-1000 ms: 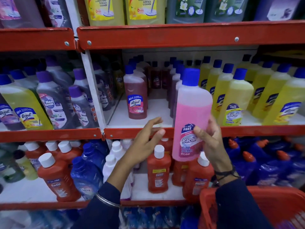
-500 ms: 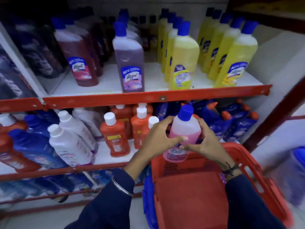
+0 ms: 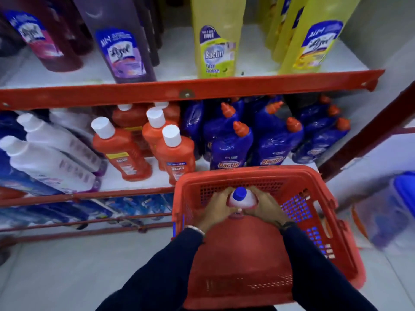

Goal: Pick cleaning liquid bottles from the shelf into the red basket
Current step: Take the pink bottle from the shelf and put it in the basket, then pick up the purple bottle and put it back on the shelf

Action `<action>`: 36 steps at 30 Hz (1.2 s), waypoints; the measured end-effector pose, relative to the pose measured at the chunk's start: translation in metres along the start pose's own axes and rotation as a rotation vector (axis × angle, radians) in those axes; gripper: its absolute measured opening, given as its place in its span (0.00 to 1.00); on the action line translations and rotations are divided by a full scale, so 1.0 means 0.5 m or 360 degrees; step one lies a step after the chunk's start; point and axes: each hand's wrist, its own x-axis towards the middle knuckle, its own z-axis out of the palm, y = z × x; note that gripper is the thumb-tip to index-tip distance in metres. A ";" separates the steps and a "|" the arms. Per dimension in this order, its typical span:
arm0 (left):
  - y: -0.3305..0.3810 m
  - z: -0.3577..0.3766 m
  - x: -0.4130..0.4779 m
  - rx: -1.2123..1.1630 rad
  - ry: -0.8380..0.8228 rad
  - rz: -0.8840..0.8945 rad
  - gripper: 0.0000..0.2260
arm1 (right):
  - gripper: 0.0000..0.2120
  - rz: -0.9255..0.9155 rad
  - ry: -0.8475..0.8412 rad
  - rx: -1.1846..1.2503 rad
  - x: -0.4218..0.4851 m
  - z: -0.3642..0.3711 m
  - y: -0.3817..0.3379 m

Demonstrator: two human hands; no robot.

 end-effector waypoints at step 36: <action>0.187 -0.543 -0.138 0.0269 0.1342 0.0563 0.12 | 0.11 -0.0887 0.0774 0.0868 0.053 -0.138 -0.563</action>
